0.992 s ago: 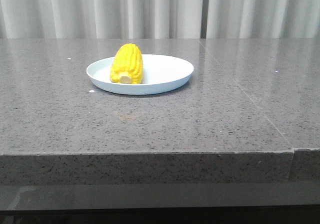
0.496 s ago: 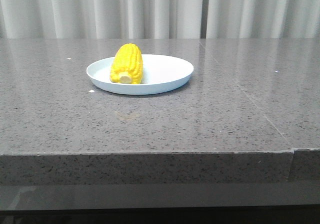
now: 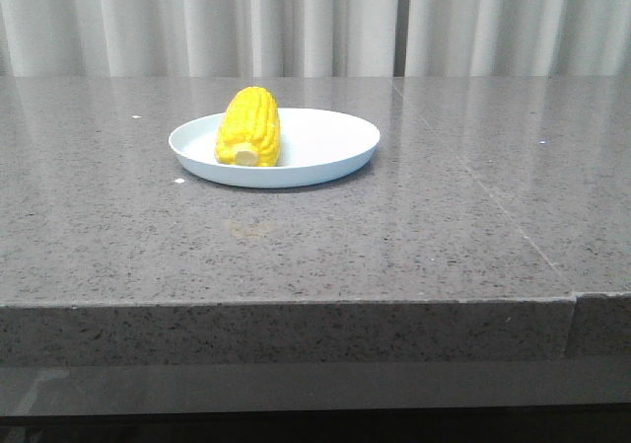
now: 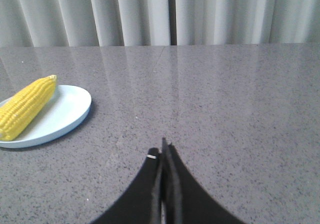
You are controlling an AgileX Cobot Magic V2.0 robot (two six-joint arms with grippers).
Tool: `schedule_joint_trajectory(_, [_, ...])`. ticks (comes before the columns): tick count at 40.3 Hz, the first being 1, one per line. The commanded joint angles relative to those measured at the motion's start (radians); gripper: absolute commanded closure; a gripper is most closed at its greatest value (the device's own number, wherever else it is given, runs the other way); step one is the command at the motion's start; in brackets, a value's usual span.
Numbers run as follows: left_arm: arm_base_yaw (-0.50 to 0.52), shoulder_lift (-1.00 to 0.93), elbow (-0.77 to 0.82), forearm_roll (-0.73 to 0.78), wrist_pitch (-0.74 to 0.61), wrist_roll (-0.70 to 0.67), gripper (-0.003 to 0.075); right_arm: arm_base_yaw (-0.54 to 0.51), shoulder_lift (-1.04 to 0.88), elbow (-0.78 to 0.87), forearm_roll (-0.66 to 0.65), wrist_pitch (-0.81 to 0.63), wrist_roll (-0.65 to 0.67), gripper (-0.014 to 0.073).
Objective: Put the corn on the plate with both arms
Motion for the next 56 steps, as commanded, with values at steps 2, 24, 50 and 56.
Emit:
schedule_joint_trajectory(2, [0.001,-0.02,0.002,-0.009,-0.081,-0.005,0.0741,-0.026,-0.011,0.02,-0.009,-0.091,-0.011,0.0662])
schedule_joint_trajectory(24, [0.001,-0.018,0.002,-0.009,-0.081,-0.005,0.0741,-0.118,-0.167,0.304,-0.016,-0.161,-0.011,0.0662])
schedule_joint_trajectory(50, [0.001,-0.018,0.002,-0.009,-0.081,-0.005,0.0741,-0.118,-0.167,0.304,-0.016,-0.16,-0.011,0.0662])
schedule_joint_trajectory(56, [0.001,-0.018,0.002,-0.009,-0.081,-0.005,0.0741,-0.118,-0.167,0.304,-0.016,-0.16,-0.011,0.0662])
